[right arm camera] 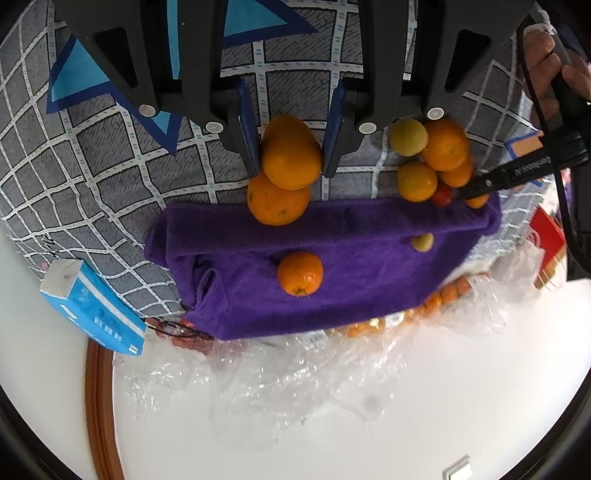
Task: Organize fruits
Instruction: 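Close left gripper on the large orange while right gripper holds the oval orange, then lift both held oranges and carry them toward the purple towel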
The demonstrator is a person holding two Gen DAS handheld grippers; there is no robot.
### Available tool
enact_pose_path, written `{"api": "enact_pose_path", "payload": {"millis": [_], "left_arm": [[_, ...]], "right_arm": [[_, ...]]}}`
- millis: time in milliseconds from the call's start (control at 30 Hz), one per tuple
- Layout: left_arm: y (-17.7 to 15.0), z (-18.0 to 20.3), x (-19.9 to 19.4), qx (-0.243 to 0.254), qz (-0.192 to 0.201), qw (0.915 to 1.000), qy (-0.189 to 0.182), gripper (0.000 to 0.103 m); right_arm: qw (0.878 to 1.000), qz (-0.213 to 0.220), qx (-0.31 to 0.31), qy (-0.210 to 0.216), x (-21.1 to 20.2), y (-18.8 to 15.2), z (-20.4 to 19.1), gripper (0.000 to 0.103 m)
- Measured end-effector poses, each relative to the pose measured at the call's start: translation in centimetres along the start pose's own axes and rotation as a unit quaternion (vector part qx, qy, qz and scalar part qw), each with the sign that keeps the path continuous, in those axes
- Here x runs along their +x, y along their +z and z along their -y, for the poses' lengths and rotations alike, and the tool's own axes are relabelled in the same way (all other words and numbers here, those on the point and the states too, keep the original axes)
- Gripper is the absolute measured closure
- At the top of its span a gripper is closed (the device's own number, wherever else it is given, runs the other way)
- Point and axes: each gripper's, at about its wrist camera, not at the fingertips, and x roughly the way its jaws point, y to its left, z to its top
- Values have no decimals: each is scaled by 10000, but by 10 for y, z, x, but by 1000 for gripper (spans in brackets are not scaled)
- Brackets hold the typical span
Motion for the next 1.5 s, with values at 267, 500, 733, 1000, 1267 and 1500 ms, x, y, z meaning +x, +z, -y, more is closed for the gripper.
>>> {"api": "enact_pose_path", "payload": {"millis": [267, 500, 733, 1000, 1267, 1500], "left_arm": [[-1, 6, -9, 160, -6, 9999, -56, 72], [-13, 8, -29, 158, -128, 9997, -159, 72], [-10, 13, -52, 178, -2, 9995, -243, 72], [11, 16, -67, 179, 171, 9992, -303, 72], [40, 20, -68, 324, 441, 9983, -223, 72], [67, 23, -60, 258, 571, 9974, -367, 72]], "right_arm": [[10000, 66, 5, -36, -3, 2, -3, 70], [9999, -11, -142, -17, -8, -3, -14, 70], [9997, 106, -229, 31, -28, -3, -28, 70], [9987, 325, -368, -93, -46, 16, -40, 70], [9977, 615, -241, -166, -42, 52, -45, 70], [9972, 721, -160, -113, -20, 82, -50, 70]]}}
